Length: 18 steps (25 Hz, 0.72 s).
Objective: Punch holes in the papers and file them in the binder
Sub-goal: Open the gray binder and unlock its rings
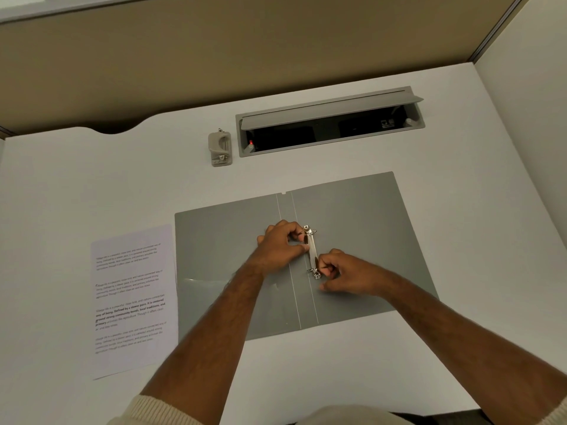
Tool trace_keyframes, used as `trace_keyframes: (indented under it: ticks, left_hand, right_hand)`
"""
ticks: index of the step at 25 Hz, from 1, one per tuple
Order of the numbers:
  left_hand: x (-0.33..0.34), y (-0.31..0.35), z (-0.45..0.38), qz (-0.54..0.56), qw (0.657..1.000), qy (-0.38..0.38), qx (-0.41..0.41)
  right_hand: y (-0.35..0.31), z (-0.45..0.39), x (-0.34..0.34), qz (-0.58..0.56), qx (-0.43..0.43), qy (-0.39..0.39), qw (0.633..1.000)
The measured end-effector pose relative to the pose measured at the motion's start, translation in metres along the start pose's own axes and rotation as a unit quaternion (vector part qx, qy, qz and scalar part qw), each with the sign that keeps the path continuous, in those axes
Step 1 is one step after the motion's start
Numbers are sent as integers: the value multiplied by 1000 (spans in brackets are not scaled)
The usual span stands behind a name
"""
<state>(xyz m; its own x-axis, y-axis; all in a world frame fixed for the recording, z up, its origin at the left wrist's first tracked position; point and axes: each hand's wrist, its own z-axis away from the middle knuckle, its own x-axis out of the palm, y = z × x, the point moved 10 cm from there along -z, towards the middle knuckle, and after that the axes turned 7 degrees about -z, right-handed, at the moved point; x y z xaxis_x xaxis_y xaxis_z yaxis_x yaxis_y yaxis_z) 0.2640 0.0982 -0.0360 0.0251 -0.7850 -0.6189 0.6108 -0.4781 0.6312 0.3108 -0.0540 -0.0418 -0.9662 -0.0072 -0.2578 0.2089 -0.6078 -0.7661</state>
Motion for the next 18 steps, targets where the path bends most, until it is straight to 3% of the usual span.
trace_keyframes:
  ticks: [18]
  left_hand:
    - [-7,9,21,-22,1000,16,15]
  right_hand:
    - [-6,9,4,31,-1,62,998]
